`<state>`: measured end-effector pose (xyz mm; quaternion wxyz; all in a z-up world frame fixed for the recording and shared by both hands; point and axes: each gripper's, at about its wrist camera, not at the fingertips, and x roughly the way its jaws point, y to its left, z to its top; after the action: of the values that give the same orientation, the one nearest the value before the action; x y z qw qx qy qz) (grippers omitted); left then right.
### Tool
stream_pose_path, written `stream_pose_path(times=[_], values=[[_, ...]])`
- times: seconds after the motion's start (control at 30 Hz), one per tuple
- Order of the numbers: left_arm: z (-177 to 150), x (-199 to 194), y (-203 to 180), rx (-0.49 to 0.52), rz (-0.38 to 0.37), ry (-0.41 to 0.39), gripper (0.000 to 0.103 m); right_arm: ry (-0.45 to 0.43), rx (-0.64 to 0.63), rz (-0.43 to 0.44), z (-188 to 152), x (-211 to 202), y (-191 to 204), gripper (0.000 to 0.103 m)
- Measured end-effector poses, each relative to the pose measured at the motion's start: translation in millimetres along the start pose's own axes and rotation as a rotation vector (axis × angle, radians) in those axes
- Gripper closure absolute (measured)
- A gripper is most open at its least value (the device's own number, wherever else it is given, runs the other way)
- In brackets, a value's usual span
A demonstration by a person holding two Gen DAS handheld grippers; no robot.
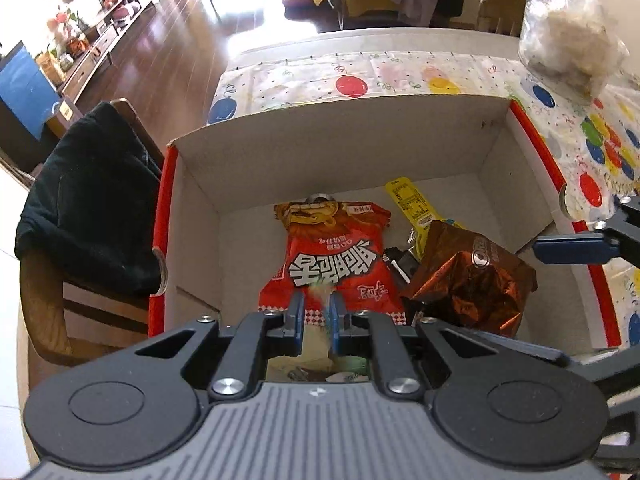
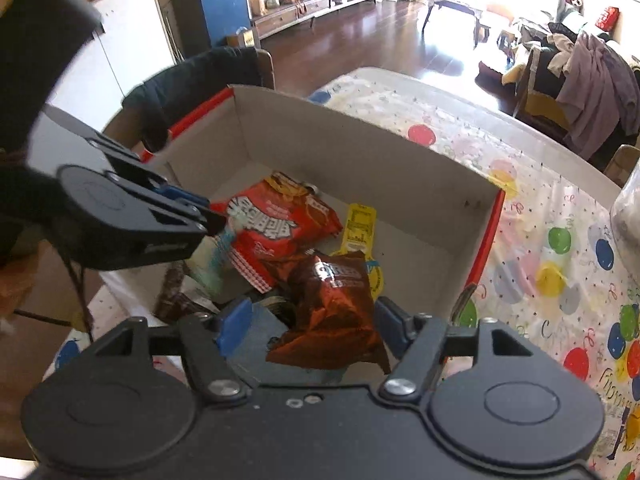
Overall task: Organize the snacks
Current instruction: 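Open both tools to drop the teal tube and Oreo bag into the box, then move both tools back over the white packet and yellow packet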
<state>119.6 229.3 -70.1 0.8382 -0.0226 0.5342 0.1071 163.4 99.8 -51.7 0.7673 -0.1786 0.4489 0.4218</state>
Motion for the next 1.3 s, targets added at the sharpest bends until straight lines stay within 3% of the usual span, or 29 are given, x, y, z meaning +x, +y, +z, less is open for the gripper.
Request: stream_pose_path(times=[0.37, 0.7, 0.87, 0.93, 1.0, 1.03, 1.3], values=[[-10, -38, -3, -0.029, -0.042, -0.086, 0.086, -0.086, 0.031, 0.044, -7, -44, -8, 0.028], [-13, -82, -34, 0.011, -0.096, -0.201, 0.074, -0.157, 0.066, 0.052, -21, -83, -24, 0.021], [-13, -95, -53, 0.035, -0.11, -0.233, 0.073, -0.188, 0.097, 0.036, -34, -103, -38, 0.019], [-13, -98, -60, 0.036, -0.123, -0.238, 0.069, -0.197, 0.106, 0.026, -41, -112, -46, 0.017], [-12, -102, -67, 0.037, -0.13, -0.254, 0.047, -0.206, 0.112, 0.014, -47, -120, -51, 0.016], [-12, -104, -71, 0.038, -0.131, -0.266, 0.043, -0.21, 0.114, 0.01, -50, -124, -55, 0.016], [-8, -112, -116, 0.087, -0.151, -0.308, 0.034, -0.232, 0.152, -0.04, -83, -155, -88, 0.014]])
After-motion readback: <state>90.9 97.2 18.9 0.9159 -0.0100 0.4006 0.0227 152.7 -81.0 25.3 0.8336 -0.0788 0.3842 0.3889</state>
